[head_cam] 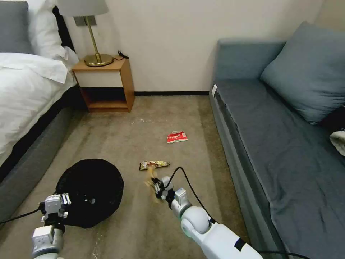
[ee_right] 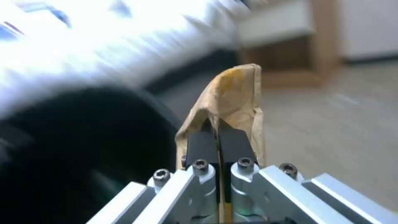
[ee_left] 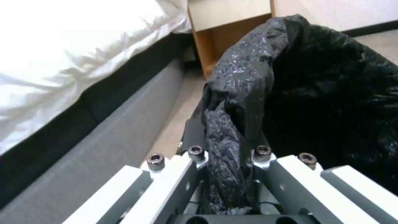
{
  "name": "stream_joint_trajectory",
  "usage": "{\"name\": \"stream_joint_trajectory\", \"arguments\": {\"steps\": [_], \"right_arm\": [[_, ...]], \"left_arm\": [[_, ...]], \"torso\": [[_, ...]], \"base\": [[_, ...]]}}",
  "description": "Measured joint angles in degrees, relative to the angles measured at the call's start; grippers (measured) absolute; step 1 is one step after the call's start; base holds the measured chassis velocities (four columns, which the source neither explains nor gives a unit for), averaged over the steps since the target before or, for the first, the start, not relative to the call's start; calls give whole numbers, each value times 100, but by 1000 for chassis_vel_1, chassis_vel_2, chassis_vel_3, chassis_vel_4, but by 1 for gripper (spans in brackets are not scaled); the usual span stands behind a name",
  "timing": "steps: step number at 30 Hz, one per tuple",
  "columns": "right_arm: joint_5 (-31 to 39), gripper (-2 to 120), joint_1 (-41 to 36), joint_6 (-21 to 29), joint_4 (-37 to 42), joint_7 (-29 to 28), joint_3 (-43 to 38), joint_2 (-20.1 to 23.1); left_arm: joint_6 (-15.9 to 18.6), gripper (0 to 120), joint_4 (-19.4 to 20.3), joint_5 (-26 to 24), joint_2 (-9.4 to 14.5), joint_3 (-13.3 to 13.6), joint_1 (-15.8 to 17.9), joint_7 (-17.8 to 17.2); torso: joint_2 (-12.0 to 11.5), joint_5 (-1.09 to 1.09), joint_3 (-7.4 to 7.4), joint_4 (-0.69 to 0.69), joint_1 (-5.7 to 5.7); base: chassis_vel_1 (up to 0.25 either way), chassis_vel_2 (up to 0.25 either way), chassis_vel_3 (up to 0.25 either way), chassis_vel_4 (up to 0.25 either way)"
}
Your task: Pick up the trash bin, then pick up the garbage on the floor and place it into the trash bin.
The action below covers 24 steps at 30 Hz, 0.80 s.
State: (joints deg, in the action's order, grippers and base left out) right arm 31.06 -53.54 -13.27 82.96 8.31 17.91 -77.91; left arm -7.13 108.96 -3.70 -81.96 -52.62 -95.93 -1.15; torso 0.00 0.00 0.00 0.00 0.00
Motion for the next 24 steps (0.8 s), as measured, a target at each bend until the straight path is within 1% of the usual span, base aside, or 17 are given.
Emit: {"name": "stream_joint_trajectory", "arguments": {"steps": [1, 2, 3, 4, 5, 6, 7, 8, 9, 10, 11, 13, 15, 20, 23, 24], "right_arm": [[210, 0, 82, -247, -12, 340, 90, -93], [281, 0, 115, -344, -37, 472, 138, -135], [281, 0, 115, -344, -37, 472, 138, -135], [369, 0, 178, -566, -140, 717, 288, -242], [378, 0, 221, -759, -263, 846, 433, -341], [364, 0, 258, -933, -395, 918, 553, -439], [364, 0, 258, -933, -395, 918, 553, -439], [302, 0, 341, -1251, -655, 962, 724, -620], [271, 0, 398, -1455, -819, 942, 826, -736], [249, 0, 457, -1666, -997, 858, 944, -852], [249, 0, 457, -1666, -997, 858, 944, -852], [144, 0, 569, -1989, -1336, 519, 1175, -1085], [-27, 0, 619, -2111, -1590, 273, 1284, -1252], [-348, 0, 643, -2198, -1959, 2, 1300, -1421], [-567, 1, 520, -2121, -2039, -530, 1368, -1418], [-574, 2, 507, -2107, -2039, -562, 1376, -1418]], "left_arm": [[12, 6, 8, -2, -18, 34, 0, -8], [16, 6, 16, -1, -26, 48, 0, -9], [16, 6, 16, -1, -26, 48, 0, -9], [27, 6, 57, 0, -44, 79, -4, -11], [36, 6, 98, 1, -54, 100, -12, -11], [45, 6, 136, 1, -61, 115, -18, -11], [45, 6, 136, 1, -61, 115, -18, -11], [63, 6, 200, -13, -75, 138, -36, -11], [84, 6, 238, -34, -87, 158, -48, -11], [99, 6, 269, -50, -102, 173, -58, -11], [99, 6, 269, -50, -102, 173, -58, -11], [109, 6, 311, -52, -139, 199, -80, -11], [109, 6, 328, -49, -162, 205, -95, -11], [105, 6, 358, -46, -167, 206, -114, -11], [90, 6, 379, -50, -154, 198, -118, -11], [89, 6, 379, -51, -153, 198, -119, -11]], "torso": [[0, 0, 0, 1, 0], [0, 0, 0, 2, 0], [0, 0, 0, 2, 0], [0, -1, 0, 1, 0], [0, -1, 0, 0, 0], [0, -1, 0, 1, 0], [0, -1, 0, 1, 0], [0, -1, 0, 1, 0], [0, -1, 0, 1, 0], [0, -1, 0, 1, 0], [0, -1, 0, 1, 0], [0, -1, 0, 1, 0], [0, -1, 0, 1, 0], [0, 0, 0, 1, 0], [0, 0, 0, 0, 0], [0, 0, 0, 0, 0]], "base": [[0, 0, 0, 0], [0, 0, 0, 0], [0, 0, 0, 0], [0, 0, 0, 0], [0, 0, 0, 0], [0, 0, 0, 0], [0, 0, 0, 0], [0, 0, 0, 0], [0, 0, 0, 0], [0, 0, 0, 0], [0, 0, 0, 0], [0, 0, 0, 0], [0, 0, 0, 0], [0, 0, 0, 0], [0, 0, 0, 0], [0, 0, 0, 0]]}}
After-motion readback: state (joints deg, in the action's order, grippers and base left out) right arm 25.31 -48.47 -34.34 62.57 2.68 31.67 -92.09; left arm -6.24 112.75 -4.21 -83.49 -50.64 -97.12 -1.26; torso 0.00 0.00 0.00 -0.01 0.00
